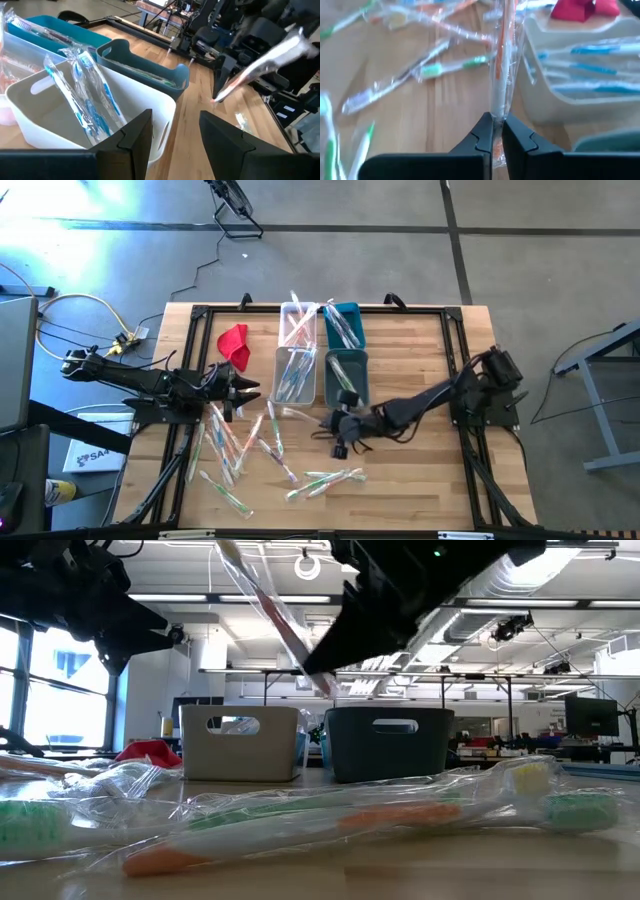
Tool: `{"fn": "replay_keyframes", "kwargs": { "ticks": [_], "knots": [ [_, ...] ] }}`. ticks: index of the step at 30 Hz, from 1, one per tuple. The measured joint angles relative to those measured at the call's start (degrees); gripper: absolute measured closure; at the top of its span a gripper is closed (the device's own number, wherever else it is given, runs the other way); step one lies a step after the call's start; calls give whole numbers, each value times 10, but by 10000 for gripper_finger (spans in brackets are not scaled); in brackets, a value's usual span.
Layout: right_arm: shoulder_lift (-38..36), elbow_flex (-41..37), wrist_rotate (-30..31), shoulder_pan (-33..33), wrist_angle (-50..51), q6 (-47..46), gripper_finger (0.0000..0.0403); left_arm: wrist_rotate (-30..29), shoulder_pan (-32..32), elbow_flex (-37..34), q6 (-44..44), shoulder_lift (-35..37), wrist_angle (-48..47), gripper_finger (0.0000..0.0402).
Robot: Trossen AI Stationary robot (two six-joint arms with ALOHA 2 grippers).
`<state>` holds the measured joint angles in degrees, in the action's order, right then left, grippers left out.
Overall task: Pick & Place Toothbrushes
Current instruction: Put the orange toothbrush into the transparent bin
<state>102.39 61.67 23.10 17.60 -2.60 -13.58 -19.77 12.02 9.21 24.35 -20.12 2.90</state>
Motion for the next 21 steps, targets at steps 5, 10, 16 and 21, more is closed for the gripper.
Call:
{"fn": "replay_keyframes", "kwargs": {
  "ticks": [5, 10, 16, 21],
  "knots": [
    [0, 0, -34, -35, -48, 4, 391, 6, 0, 0, 12, -6, -5, 242],
    [0, 0, -54, -61, -92, 22, 391, 10, 0, 0, 57, -27, -23, 242],
    [0, 0, -55, -82, -137, 48, 391, 10, 0, 0, 62, -57, -29, 242],
    [0, 0, -54, -106, -142, 51, 390, 9, 0, 0, 69, -84, -30, 242]
  ]
}}
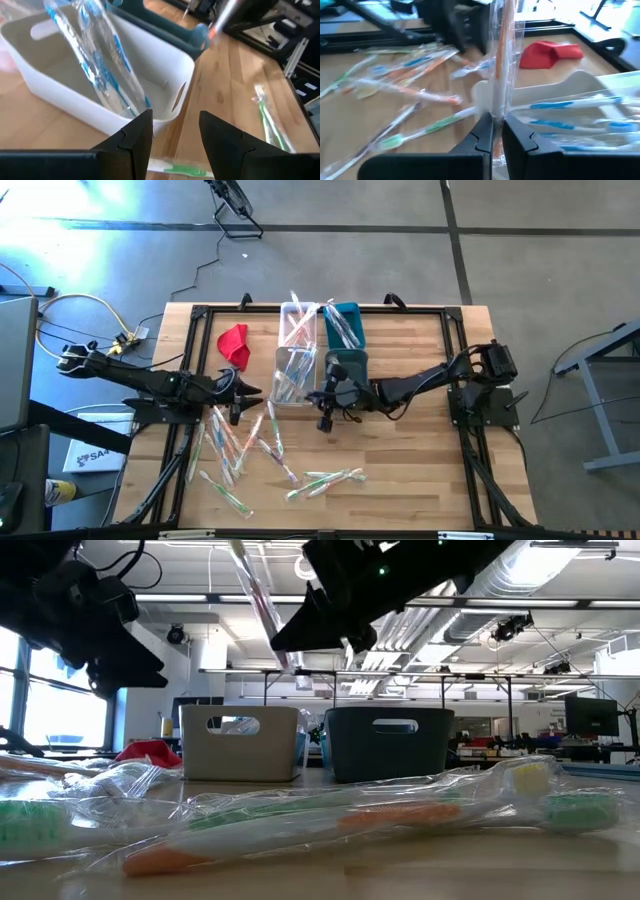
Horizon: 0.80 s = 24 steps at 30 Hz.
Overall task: Pick & Place Toothbrushes
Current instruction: Put the orange toothbrush into the transparent bin
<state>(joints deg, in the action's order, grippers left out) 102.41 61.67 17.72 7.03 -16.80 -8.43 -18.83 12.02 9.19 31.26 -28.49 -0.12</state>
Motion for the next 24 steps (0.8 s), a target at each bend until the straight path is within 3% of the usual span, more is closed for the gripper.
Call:
{"fn": "replay_keyframes", "kwargs": {
  "ticks": [11, 18, 24],
  "knots": [
    [0, 0, -4, -90, -41, 70, 393, -19, 0, 0, 40, -84, 0, 242],
    [0, 0, -96, -165, -73, 83, 393, -77, 0, 0, 44, -113, 9, 242],
    [0, 0, -119, -196, -62, 82, 393, -122, 0, 0, 35, -115, 47, 242]
  ]
}}
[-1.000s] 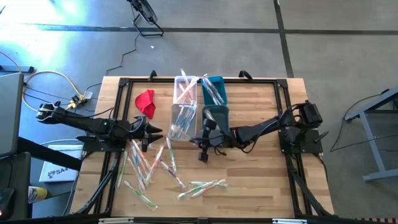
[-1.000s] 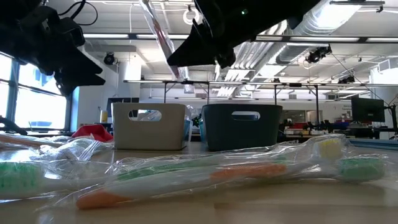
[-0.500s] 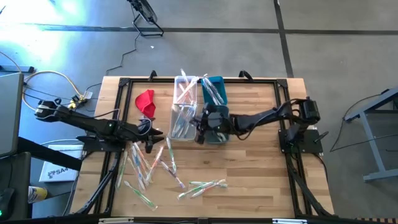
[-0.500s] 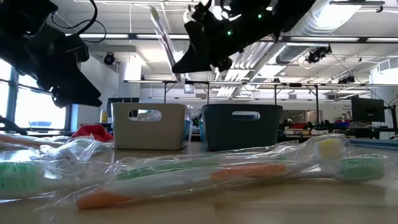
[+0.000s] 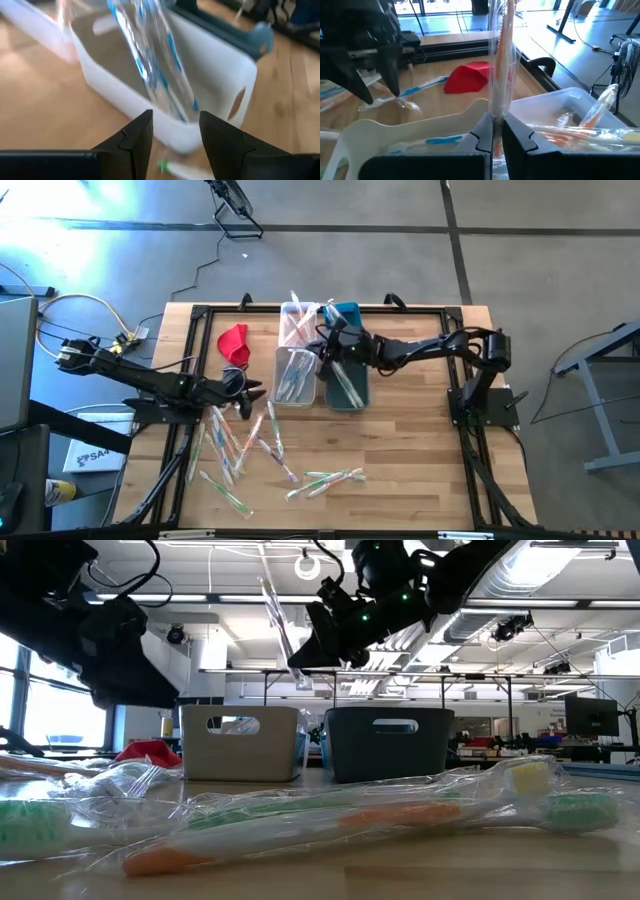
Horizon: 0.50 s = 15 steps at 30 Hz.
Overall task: Pick & Place Toothbrushes
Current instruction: Put the orange toothbrush into the transparent bin
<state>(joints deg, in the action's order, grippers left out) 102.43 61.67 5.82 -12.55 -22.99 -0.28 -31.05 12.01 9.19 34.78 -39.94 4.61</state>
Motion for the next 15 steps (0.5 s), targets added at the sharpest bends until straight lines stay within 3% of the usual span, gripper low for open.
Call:
{"fn": "replay_keyframes", "kwargs": {
  "ticks": [3, 9, 15],
  "knots": [
    [0, 0, 0, 0, 3, -1, 393, -33, 0, 0, -32, 0, 34, 242],
    [0, 0, 0, 8, 2, -15, 393, -44, -5, 0, -149, 1, 85, 242],
    [0, 0, 1, 15, 1, -38, 393, -7, -91, 0, -218, 1, 105, 242]
  ]
}}
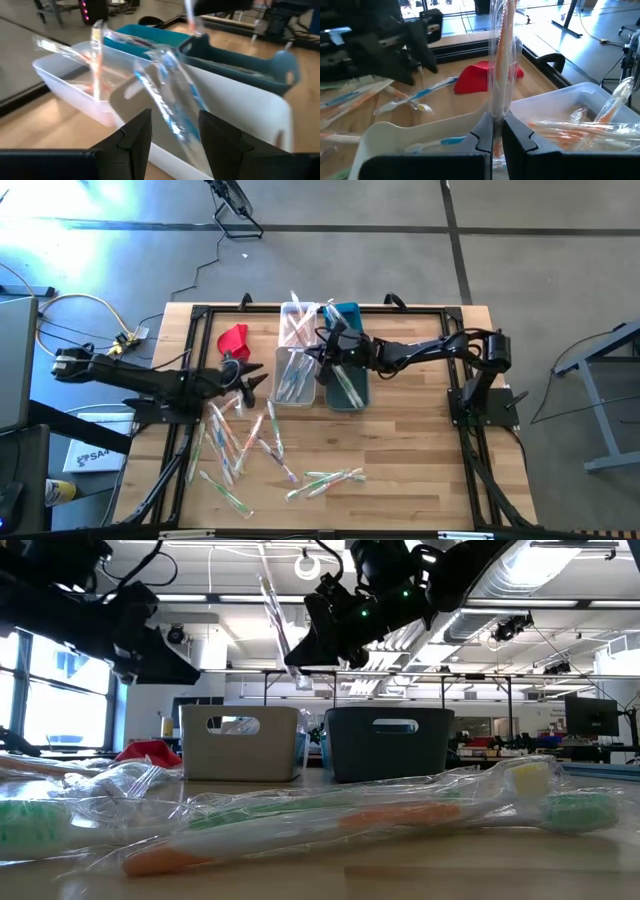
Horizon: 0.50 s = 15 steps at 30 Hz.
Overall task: Pick & Place Toothbrushes
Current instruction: Put the orange toothbrush into the transparent bin
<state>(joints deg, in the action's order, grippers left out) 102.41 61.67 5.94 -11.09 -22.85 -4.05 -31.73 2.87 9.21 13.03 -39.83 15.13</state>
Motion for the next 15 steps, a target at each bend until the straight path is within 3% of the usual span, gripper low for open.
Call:
{"fn": "replay_keyframes", "kwargs": {
  "ticks": [8, 15],
  "knots": [
    [0, 0, 1, 14, 0, -9, 393, 200, -160, 0, -38, 0, 32, 242],
    [0, 0, 1, 21, 0, -23, 393, 333, -219, 0, -38, 0, 55, 242]
  ]
}}
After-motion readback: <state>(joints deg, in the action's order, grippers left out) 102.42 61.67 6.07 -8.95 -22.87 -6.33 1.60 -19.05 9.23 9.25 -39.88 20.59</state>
